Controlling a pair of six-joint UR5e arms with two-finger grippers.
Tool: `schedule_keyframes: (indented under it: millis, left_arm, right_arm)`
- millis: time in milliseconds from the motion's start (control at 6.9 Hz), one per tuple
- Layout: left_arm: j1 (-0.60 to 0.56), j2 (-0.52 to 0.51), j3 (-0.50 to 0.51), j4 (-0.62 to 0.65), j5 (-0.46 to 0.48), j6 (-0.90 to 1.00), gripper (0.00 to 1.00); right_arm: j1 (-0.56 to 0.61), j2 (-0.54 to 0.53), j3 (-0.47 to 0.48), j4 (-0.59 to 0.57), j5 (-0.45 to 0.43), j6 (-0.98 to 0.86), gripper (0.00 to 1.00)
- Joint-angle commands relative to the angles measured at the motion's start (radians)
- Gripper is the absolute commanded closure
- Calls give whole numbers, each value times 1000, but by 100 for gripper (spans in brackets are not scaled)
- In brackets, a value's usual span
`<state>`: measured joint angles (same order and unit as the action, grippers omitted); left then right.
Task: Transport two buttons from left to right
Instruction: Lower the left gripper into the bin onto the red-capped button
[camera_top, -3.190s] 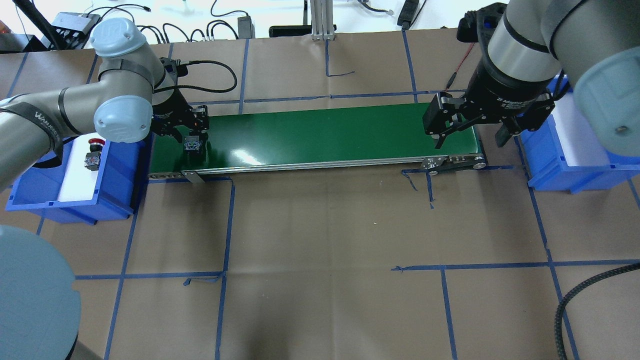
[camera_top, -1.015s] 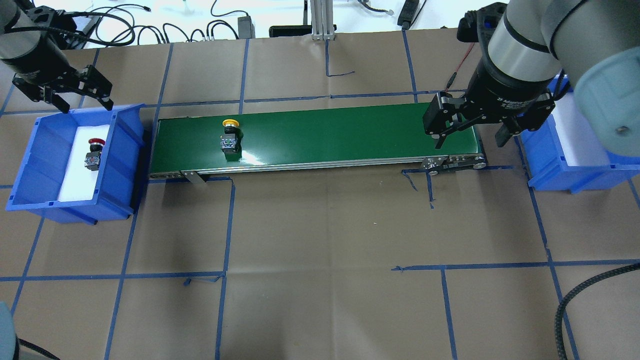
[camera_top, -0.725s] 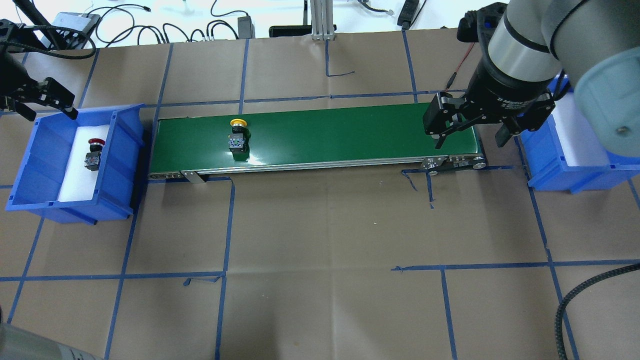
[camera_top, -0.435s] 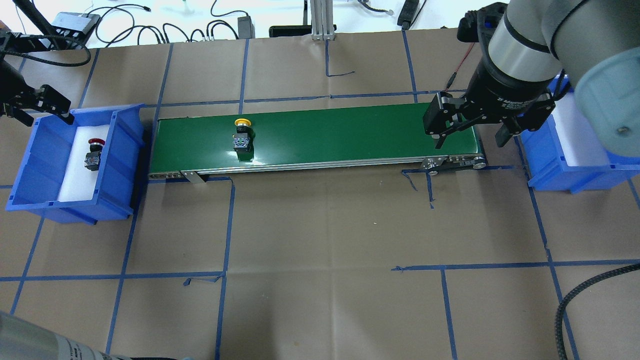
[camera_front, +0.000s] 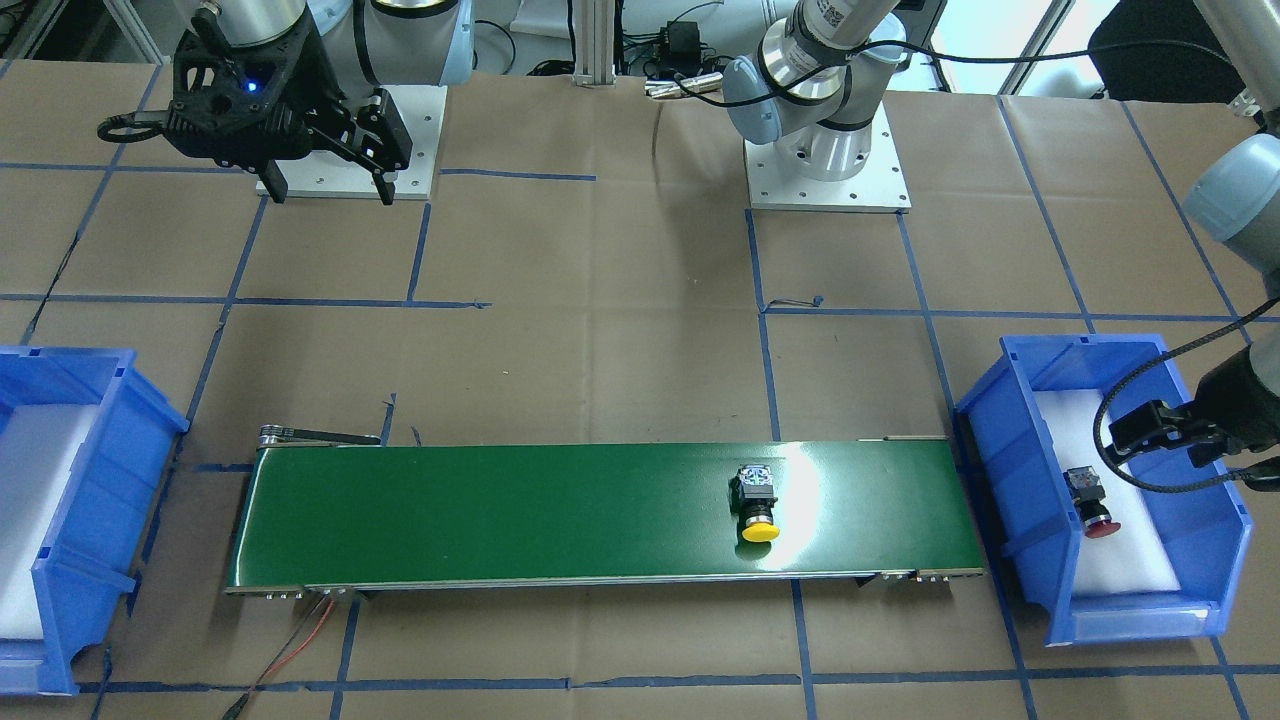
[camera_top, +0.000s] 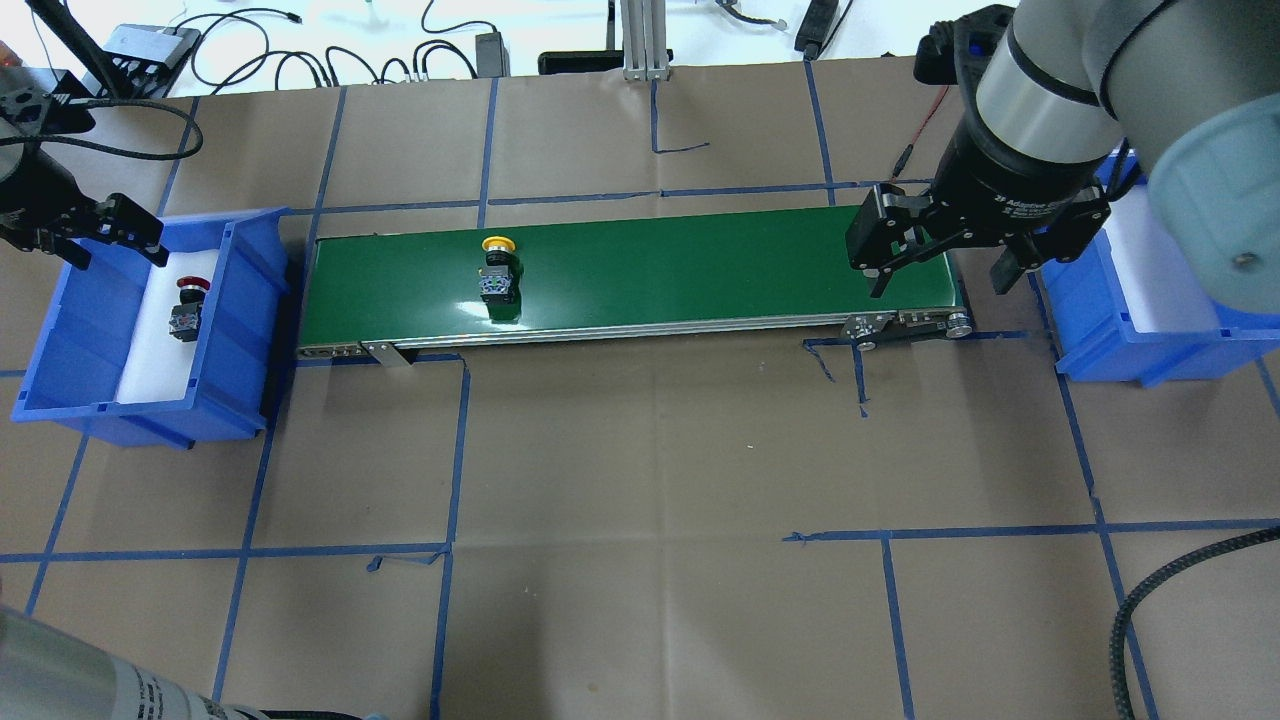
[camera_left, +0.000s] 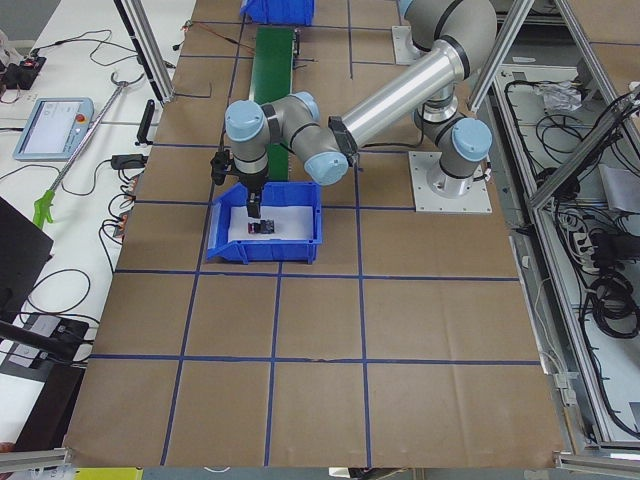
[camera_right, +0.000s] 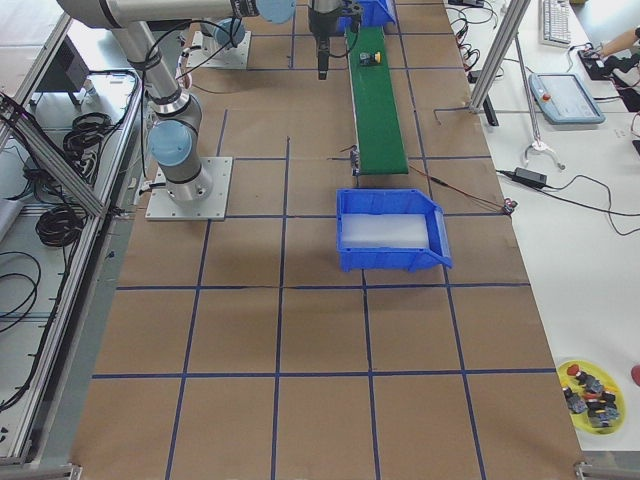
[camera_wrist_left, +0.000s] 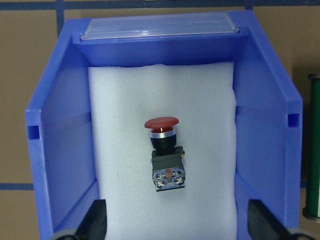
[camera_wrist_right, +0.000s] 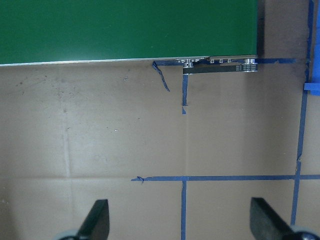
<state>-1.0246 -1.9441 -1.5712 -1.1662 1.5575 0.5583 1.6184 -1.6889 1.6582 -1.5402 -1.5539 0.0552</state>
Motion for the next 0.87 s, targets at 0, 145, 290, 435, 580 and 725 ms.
schedule_keyframes:
  millis: [0,145,290,435,580,725]
  left_arm:
    - [0,-22,-36,60,-2,15,1]
    - [0,-56,-47,103,-2,26,1]
    - [0,-84,-49,138,-22,28,1]
    - [0,-105,-55,148,-28,28,1]
    - [0,-133,-64,207,-30,40,1]
    - [1,-159,-66,238,-30,45,1]
  right_arm:
    - [0,0,0,-1,0,0,0]
    - [0,2,0,0,0,0,0]
    - [0,2,0,0,0,0,0]
    - [0,2,0,-1,0,0,0]
    - [0,2,0,0,0,0,0]
    - [0,2,0,0,0,0,0]
